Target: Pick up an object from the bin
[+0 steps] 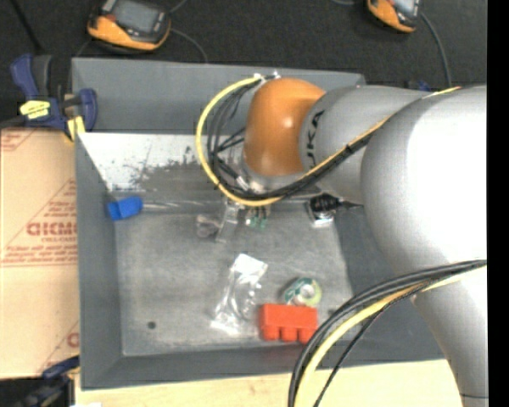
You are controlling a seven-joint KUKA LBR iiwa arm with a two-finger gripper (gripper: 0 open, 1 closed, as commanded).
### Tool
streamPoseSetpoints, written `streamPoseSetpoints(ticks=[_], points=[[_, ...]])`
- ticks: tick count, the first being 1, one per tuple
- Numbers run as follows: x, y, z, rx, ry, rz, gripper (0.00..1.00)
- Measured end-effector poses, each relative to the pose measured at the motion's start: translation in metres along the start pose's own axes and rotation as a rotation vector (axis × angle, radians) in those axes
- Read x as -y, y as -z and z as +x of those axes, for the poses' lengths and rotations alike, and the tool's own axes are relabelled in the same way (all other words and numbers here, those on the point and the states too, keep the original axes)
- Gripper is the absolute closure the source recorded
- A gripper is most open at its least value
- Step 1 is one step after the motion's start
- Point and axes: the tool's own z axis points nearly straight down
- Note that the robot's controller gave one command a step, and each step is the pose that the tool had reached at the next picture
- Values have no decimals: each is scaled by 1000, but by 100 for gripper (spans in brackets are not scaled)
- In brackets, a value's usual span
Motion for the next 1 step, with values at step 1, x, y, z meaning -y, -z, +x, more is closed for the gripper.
streamPoseSetpoints(ticks=[1], points=[[0,32,-3,2,-1,0,100]])
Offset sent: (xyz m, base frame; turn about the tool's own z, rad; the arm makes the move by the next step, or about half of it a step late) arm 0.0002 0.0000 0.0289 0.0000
